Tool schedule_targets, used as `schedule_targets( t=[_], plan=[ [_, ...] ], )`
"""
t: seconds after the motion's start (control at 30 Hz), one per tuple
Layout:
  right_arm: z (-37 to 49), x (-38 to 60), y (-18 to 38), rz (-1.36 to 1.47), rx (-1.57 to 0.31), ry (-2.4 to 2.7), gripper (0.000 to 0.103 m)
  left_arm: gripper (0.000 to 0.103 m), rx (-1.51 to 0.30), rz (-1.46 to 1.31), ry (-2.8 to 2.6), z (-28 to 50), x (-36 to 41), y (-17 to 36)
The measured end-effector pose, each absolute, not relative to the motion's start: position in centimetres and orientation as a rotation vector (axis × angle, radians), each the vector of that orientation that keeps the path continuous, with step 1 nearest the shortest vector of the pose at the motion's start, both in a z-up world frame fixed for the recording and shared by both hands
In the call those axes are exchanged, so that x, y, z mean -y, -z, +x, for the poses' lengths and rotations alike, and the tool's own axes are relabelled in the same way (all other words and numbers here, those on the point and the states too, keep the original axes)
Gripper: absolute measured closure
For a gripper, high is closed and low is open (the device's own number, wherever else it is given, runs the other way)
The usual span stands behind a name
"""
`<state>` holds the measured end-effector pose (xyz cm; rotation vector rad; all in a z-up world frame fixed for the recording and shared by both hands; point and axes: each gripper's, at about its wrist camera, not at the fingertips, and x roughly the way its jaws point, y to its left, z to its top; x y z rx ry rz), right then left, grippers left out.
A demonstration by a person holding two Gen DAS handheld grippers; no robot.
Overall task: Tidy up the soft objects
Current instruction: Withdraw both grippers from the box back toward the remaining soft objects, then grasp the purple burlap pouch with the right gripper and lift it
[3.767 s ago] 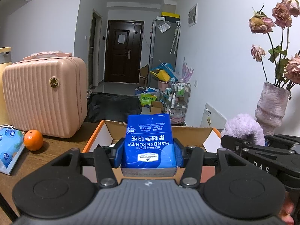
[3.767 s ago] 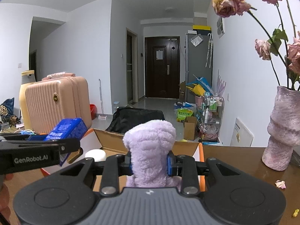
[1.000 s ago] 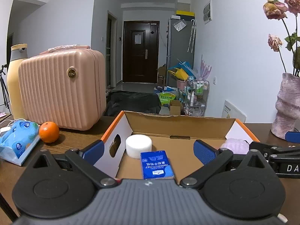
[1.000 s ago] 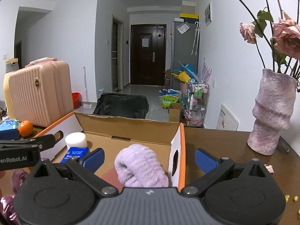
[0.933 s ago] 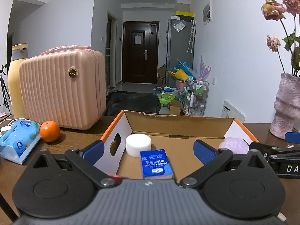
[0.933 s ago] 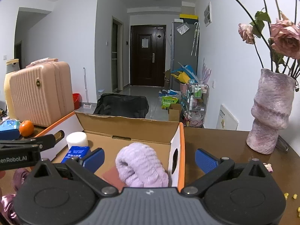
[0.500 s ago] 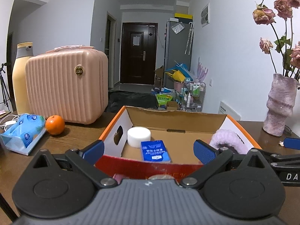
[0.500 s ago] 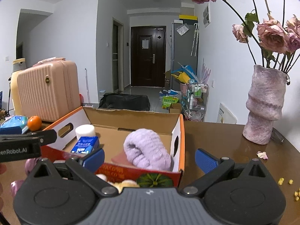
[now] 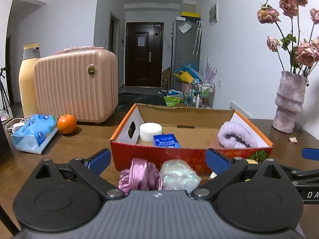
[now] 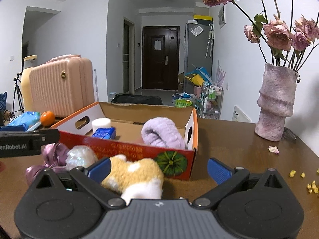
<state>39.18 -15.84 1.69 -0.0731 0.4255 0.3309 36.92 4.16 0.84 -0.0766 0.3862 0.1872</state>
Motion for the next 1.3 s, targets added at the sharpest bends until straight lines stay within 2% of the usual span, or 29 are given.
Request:
schedule_targets(
  t=[1.3],
  plan=[
    [29.2,17.0,1.4,-0.050,-0.492,-0.388,0.000,0.000,-0.477,-0.026,-0.094,25.5,-4.8,1.6]
  ],
)
